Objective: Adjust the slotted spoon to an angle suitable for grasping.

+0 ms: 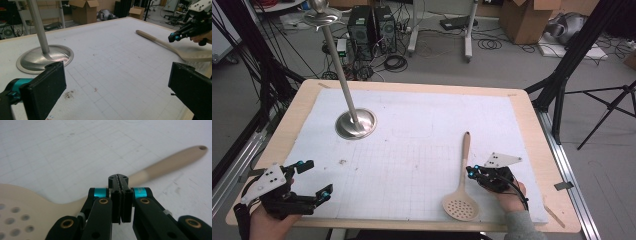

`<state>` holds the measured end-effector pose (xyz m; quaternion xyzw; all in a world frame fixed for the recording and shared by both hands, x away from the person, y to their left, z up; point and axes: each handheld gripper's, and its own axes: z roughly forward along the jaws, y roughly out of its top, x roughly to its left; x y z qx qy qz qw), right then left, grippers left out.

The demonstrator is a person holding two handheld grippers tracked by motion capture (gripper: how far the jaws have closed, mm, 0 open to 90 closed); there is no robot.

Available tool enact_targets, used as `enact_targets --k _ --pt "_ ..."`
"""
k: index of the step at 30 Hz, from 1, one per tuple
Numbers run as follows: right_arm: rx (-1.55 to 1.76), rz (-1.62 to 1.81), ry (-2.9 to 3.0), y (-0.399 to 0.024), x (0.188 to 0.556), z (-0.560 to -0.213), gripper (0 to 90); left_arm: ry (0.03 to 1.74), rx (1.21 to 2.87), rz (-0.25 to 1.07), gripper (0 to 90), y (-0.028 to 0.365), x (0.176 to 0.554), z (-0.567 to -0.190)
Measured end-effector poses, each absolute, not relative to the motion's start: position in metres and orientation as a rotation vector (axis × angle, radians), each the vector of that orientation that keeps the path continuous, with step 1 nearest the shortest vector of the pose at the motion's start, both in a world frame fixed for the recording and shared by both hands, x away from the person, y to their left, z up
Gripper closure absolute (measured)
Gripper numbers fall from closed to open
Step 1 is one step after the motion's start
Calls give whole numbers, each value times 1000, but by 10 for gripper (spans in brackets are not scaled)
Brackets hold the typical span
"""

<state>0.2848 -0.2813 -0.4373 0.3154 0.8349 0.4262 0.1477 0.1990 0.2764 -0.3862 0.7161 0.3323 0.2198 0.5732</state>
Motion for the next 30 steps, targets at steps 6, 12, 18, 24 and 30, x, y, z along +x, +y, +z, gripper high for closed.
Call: enact_targets --k 6,12,18,24,30 --pt "987 1184 2393 -291 292 -447 900 780 1683 513 17 274 199 -387" --pt "1002 1159 2413 -289 296 -448 900 788 1686 520 17 275 198 -387" --pt "977 1141 2422 -281 301 -448 900 791 1680 529 17 278 196 -386" --pt "956 1146 2432 -273 308 -449 900 801 1683 533 17 280 194 -387" --pt "929 1136 2437 -267 312 -449 900 805 1678 543 17 281 192 -387"
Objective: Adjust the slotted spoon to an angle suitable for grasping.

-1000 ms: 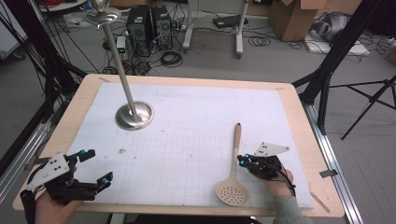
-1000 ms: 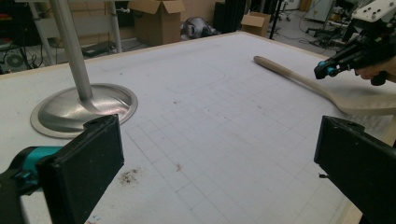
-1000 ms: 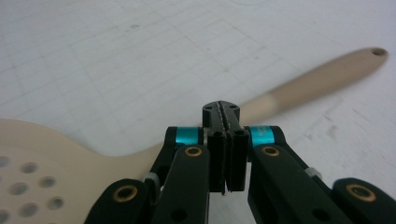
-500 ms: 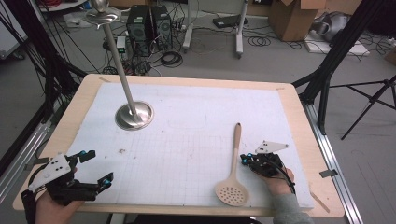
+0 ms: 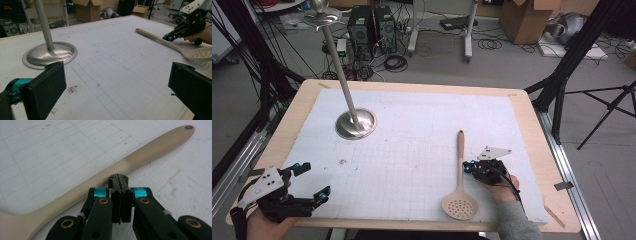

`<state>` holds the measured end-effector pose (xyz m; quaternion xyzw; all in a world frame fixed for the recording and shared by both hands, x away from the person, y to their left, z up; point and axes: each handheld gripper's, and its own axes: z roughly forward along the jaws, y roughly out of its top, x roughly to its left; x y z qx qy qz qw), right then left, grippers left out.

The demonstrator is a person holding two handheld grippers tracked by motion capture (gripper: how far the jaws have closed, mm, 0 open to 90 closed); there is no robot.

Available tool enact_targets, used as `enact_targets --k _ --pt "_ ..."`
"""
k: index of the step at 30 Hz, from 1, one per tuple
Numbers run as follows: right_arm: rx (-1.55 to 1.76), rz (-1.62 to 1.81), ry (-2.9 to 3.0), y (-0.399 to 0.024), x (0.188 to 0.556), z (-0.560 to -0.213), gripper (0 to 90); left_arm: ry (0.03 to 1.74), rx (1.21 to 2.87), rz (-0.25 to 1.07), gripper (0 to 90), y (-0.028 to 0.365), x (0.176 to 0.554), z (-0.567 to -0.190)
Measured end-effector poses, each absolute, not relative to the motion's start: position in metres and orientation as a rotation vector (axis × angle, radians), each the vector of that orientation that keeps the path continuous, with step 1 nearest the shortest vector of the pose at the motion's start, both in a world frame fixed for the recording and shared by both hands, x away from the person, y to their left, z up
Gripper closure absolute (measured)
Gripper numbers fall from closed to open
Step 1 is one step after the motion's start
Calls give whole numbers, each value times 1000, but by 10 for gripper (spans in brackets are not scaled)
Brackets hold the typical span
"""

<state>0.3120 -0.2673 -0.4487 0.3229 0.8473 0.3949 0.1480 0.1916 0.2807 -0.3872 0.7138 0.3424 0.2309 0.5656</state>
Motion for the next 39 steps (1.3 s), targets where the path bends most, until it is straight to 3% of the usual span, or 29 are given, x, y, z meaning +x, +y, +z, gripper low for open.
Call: enact_targets --k 24,39 --pt "757 1176 2521 -236 326 -448 900 820 1673 555 17 286 186 -388" --pt "851 1229 2429 -234 332 -406 900 818 1673 553 17 286 186 -389"
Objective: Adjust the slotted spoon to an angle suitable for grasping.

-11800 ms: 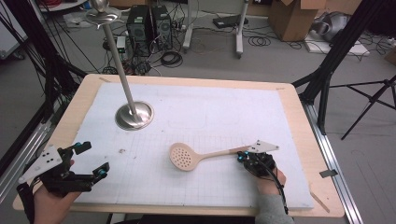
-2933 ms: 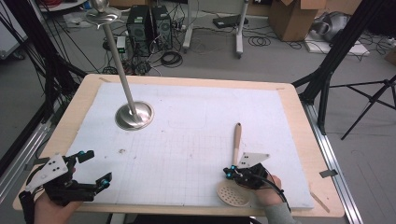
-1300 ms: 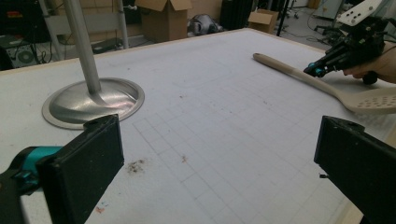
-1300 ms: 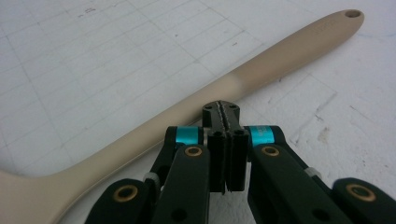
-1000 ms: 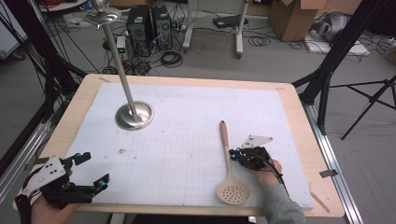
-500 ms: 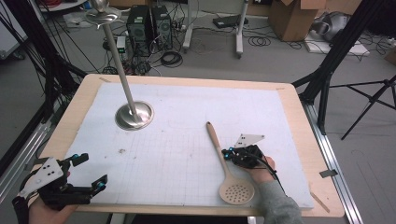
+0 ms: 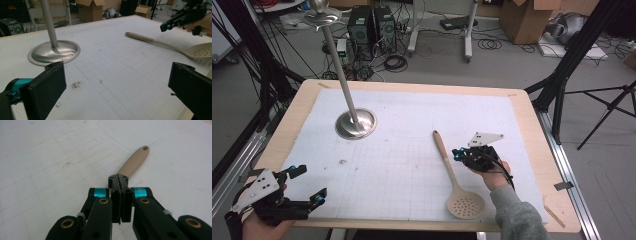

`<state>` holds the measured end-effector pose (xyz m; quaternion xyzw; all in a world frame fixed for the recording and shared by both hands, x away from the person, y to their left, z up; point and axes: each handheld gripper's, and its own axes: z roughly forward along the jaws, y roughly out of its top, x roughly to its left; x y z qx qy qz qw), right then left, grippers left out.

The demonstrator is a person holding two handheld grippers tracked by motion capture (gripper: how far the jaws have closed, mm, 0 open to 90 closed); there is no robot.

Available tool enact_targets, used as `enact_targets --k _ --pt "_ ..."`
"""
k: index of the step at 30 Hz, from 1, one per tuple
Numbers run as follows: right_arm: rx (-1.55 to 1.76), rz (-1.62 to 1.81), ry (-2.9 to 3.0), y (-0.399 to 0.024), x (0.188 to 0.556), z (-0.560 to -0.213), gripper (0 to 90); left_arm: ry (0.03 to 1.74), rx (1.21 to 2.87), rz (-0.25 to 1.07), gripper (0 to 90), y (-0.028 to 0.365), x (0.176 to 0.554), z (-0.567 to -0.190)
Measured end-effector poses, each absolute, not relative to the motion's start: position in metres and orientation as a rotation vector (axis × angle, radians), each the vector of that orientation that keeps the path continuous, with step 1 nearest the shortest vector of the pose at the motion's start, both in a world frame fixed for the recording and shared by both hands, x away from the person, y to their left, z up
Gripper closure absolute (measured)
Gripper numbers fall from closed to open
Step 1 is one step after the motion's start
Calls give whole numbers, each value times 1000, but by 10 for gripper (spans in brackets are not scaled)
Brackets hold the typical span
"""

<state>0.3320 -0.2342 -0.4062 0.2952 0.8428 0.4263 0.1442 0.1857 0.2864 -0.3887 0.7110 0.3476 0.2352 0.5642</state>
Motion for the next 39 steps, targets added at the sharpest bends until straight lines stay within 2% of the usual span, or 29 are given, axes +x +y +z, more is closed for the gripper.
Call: enact_targets --k 13,27,39 --pt "906 1128 2506 -225 351 -425 900 828 1658 557 17 291 183 -389" --pt "884 1086 2583 -217 356 -435 900 839 1657 561 17 293 181 -390" --pt "699 1092 2701 -192 358 -433 900 840 1658 562 17 293 181 -390"
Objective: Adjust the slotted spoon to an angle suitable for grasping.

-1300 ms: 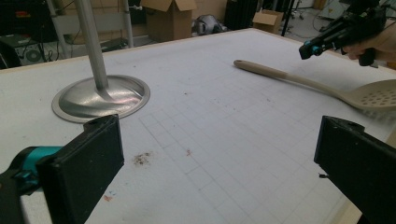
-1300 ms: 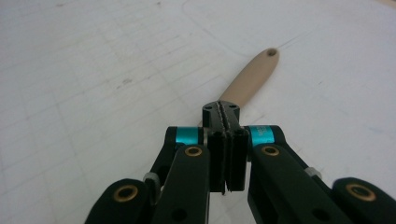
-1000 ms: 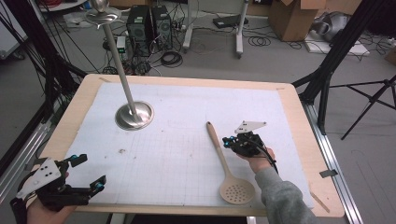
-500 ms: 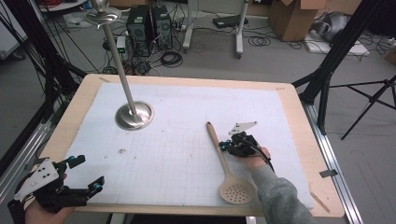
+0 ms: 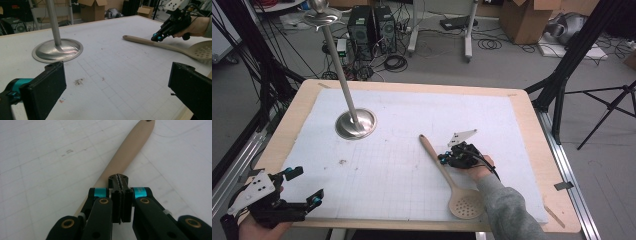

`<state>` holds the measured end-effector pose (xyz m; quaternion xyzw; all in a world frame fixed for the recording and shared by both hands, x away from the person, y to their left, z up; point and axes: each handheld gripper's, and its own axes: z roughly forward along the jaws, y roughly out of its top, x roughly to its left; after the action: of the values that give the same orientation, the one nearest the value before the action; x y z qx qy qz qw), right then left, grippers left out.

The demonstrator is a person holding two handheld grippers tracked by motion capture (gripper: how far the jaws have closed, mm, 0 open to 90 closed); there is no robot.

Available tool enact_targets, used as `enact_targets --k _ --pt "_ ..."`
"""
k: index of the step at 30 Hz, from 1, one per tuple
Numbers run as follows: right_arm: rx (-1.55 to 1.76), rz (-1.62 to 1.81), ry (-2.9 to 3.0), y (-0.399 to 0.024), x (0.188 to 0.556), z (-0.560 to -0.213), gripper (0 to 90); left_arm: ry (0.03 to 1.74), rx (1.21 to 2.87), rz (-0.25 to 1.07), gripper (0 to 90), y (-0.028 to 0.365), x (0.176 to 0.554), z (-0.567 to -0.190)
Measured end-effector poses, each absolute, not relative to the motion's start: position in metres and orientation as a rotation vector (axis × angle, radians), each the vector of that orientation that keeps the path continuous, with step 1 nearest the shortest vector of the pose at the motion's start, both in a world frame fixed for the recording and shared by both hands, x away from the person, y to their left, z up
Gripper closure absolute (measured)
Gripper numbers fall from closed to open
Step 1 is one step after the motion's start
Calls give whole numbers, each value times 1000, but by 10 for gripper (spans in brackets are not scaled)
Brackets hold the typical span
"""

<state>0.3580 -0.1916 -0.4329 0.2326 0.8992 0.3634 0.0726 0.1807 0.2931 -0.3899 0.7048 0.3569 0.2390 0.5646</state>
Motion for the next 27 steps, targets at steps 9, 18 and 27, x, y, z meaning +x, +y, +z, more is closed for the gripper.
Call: enact_targets --k 9,18,27 --pt "587 1067 2759 -179 359 -430 900 838 1660 565 18 294 180 -389" --pt "639 1082 2710 -186 355 -420 900 842 1663 563 18 293 181 -390" --pt "732 1131 2611 -184 331 -395 900 838 1672 565 17 290 182 -391"
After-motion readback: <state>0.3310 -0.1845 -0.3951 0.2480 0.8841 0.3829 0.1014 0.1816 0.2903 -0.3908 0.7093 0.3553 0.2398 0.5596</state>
